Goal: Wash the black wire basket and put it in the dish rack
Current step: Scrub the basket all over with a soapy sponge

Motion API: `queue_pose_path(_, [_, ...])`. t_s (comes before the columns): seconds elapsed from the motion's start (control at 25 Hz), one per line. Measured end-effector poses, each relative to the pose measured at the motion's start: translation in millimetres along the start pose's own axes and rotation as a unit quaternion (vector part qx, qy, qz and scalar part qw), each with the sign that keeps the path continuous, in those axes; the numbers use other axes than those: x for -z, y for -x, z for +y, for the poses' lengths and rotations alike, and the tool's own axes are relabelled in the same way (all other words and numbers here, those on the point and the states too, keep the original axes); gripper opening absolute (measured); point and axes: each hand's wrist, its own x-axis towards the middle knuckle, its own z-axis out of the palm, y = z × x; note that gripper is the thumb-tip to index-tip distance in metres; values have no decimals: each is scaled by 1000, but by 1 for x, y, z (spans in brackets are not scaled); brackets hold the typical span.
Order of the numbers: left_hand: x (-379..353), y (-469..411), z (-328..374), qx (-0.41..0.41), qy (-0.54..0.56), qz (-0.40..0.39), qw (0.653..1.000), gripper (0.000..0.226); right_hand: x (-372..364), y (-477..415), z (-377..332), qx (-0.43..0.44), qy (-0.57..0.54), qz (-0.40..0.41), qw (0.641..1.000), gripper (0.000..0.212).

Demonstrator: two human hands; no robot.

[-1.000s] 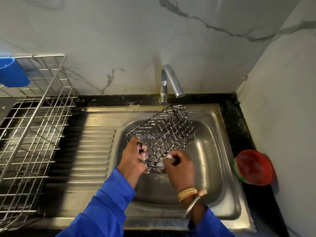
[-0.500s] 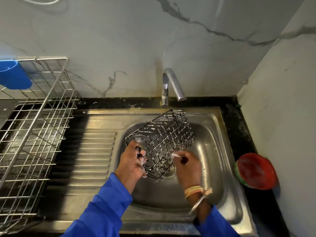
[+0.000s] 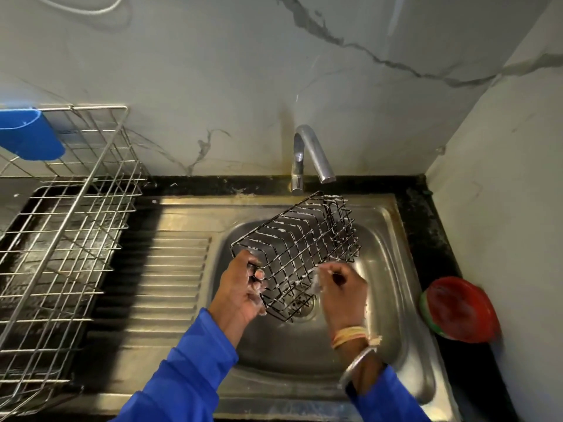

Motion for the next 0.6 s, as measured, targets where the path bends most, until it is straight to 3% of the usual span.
queue_pose_path(0.12, [3, 3, -6, 10, -7, -1, 1000, 16, 15, -50, 9, -38, 49, 123, 990, 14])
queue_pose_path(0.2, [0, 4, -12, 16, -6, 3, 1000, 19, 15, -72, -6, -13, 35, 141, 989, 9])
queue_pose_path(0.36, [-7, 2, -15, 28, 2, -3, 1000, 23, -10, -23, -43, 44, -73, -22, 996, 4])
queue_pose_path(0.44, [-6, 3, -13, 21, 12, 4, 1000, 21, -15, 16, -23, 63, -27, -78, 995, 7])
queue_pose_path(0.52, [-3, 5, -9, 11, 20, 5, 1000, 19, -5, 25, 1, 26, 14, -43, 999, 10])
queue_pose_path(0.6, [1, 3, -8, 3, 20, 3, 1000, 17, 5, -2, 9, -40, 31, 66, 997, 8])
